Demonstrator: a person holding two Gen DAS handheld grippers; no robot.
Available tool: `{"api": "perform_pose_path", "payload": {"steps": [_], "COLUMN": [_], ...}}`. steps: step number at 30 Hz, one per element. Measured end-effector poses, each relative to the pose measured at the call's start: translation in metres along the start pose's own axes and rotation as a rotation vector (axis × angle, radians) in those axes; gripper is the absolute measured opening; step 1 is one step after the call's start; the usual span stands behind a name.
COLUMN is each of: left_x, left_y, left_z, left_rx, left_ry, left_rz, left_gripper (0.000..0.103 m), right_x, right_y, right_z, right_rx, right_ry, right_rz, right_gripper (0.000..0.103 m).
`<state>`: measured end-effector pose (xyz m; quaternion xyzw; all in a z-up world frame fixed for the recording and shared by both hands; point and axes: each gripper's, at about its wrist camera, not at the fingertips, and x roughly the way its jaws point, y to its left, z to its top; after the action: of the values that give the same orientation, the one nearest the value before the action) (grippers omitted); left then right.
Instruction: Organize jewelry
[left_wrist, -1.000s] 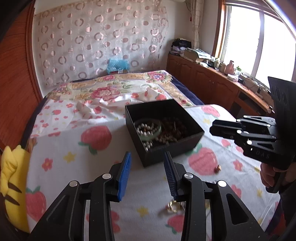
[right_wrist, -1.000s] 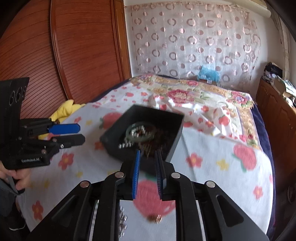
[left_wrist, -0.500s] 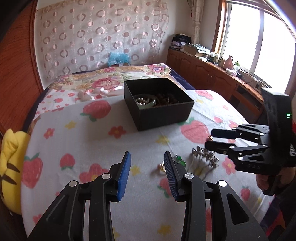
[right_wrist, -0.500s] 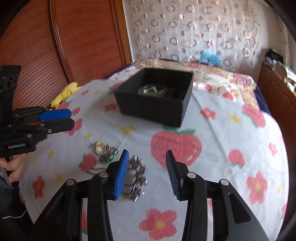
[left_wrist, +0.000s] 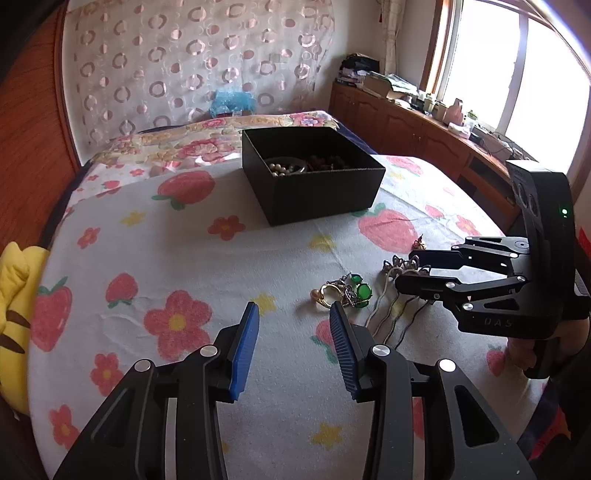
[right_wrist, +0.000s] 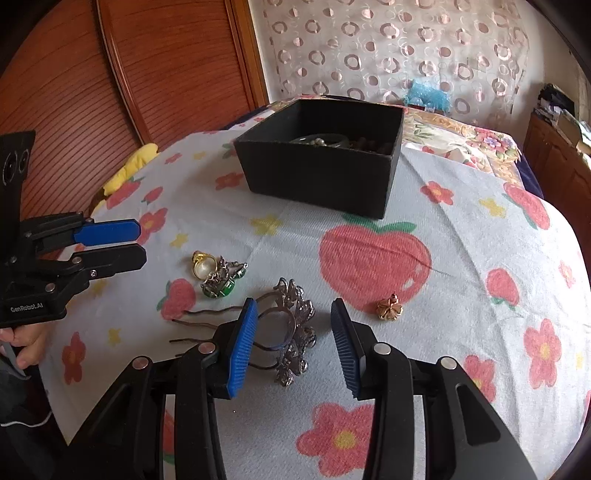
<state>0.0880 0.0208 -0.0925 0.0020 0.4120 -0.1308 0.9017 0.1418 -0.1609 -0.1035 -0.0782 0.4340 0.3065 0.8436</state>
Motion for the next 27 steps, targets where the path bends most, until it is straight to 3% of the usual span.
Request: {"api": "perform_pose_path", "payload": {"steps": [2, 5, 6, 7, 19, 24, 26, 27], "left_x": [0.003, 0.007, 0.009, 0.011, 0.043, 0.048, 0.048, 0.048], "left_y": [0.000, -0.001, -0.001, -0.002, -0.007, -0.010, -0.010, -0.009], "left_z": [0.000, 0.003, 0.004, 0.005, 0.020, 0.020, 0.019, 0.019], "left_rx": [-0.004, -0.002, 0.000, 0.001, 0.016, 0.032, 0.035, 0.033], "left_ry": [0.006, 0.015, 0.019, 0.022, 0.078, 0.085, 0.088, 0.089], "left_rz": [-0.007, -0.015, -0.018, -0.020, -0.045, -0.032, -0.038, -0.044], "left_gripper": [0.038, 0.038, 0.038, 0.038, 0.037, 0.022, 0.010, 0.010], "right_x": [-0.001, -0.003, -0.004, -0.005, -0.027, -0.036, -0.038, -0.039], "right_y": [0.001, 0.002, 0.001, -0.001, -0.013, -0.013, -0.013, -0.013], "right_z": [-0.001, 0.000, -0.001, -0.001, -0.002, -0.002, -0.001, -0.001], "right_rx": [-0.005, -0.015, -0.016, -0.015, -0.002, -0.024, -0.028, -0.029], "right_ry": [0.003, 0.002, 0.001, -0.001, -0.054, -0.067, -0.072, -0.073], "right_rz": [0.015, 0.011, 0.007, 0.005, -0.021, -0.036, -0.043, -0.043], "right_gripper": [0.033, 0.030, 0.021, 0.019, 0.016, 0.015, 0.015, 0.015]}}
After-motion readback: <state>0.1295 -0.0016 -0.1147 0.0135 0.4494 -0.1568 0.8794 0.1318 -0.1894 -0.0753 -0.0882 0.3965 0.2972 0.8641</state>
